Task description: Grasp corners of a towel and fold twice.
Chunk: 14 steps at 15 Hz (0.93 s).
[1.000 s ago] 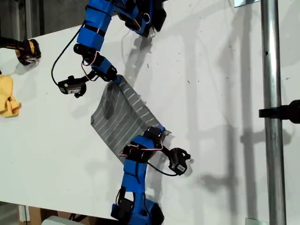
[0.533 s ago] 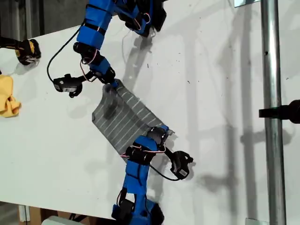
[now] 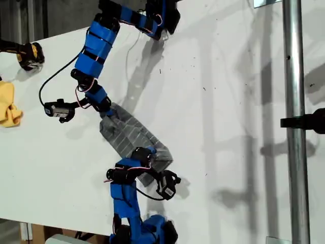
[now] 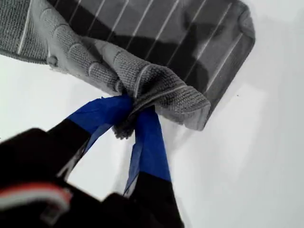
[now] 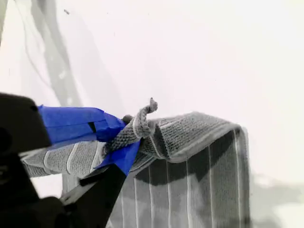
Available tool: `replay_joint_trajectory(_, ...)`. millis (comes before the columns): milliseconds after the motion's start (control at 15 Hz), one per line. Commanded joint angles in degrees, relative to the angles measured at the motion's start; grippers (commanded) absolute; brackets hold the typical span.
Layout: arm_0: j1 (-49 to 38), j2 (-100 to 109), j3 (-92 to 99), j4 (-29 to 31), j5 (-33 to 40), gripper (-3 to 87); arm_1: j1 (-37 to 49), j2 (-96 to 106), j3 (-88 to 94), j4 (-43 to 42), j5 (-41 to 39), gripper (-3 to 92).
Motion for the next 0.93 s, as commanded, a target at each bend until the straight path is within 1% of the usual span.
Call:
replay_joint_trajectory(0,-5.10,8.00,4.66,0.18,1.58,-2.6,3.16,-2.02,-7.73,-4.39,-0.62,-0.1)
replay_joint_trajectory(200,-12.04,15.82,13.62,-0.26,3.25,-2.6,5.45,-3.78,-9.05,-13.01,0.09,-0.1)
replay_joint_trajectory(333,-16.26,20.57,20.65,-3.69,4.92,-2.6,6.59,-5.36,-9.84,-19.25,2.46,-0.1)
replay_joint_trajectory(467,-19.60,24.87,24.43,-5.54,6.42,-2.6,7.03,-5.89,-10.11,-25.05,5.01,-0.1)
replay_joint_trajectory(733,-24.08,31.90,25.84,-3.34,8.35,-2.6,7.38,-7.03,-9.84,-33.31,8.00,-0.2)
replay_joint_trajectory(867,-24.43,32.34,26.81,-0.88,7.12,-2.6,6.68,-9.58,-9.84,-32.61,7.73,-0.2)
